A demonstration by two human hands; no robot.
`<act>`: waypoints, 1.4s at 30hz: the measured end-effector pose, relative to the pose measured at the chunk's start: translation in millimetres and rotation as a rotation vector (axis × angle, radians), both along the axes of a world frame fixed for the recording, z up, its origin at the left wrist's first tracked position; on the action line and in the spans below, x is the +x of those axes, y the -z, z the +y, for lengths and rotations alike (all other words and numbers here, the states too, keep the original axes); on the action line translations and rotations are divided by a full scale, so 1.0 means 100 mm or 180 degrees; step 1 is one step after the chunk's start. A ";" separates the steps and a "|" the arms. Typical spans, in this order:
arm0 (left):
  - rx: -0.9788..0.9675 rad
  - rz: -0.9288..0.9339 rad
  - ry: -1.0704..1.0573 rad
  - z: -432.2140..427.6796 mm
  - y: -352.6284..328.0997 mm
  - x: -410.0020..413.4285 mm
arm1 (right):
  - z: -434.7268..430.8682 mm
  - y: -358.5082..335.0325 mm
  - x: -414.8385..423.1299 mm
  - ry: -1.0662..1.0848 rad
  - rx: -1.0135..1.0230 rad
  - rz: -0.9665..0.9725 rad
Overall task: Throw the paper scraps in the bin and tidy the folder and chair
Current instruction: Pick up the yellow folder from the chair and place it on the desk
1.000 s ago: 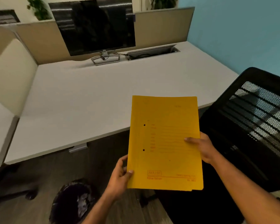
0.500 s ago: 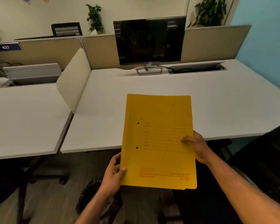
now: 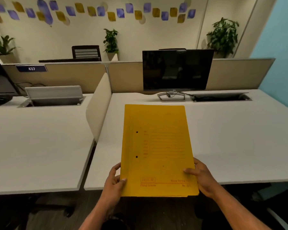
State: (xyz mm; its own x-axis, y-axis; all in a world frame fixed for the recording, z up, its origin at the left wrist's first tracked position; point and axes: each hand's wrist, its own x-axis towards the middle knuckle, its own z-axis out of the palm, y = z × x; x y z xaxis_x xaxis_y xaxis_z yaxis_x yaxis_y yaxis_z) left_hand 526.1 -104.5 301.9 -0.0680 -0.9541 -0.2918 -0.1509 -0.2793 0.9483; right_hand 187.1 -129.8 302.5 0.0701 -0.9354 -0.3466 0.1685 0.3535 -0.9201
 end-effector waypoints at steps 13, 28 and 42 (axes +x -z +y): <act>-0.0010 -0.0176 -0.0151 -0.70 0.00 0.44 | -0.56 0.16 0.58 0.0217 -0.0243 0.0490; 0.0325 -0.0094 -0.0924 -2.17 0.16 0.45 | -2.31 0.31 0.75 -0.0055 -0.0144 0.0990; 0.0388 -0.0578 -0.0983 -3.58 0.22 0.74 | -3.68 0.41 1.14 -0.0191 0.0144 0.0933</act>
State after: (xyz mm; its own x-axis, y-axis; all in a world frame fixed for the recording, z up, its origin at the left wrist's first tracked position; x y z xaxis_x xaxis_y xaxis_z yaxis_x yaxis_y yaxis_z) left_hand 600.4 -462.6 279.4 0.2807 -0.8790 -0.3854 -0.2046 -0.4471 0.8708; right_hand 300.7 -497.4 261.5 0.0155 -0.9158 -0.4013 -0.1242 0.3965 -0.9096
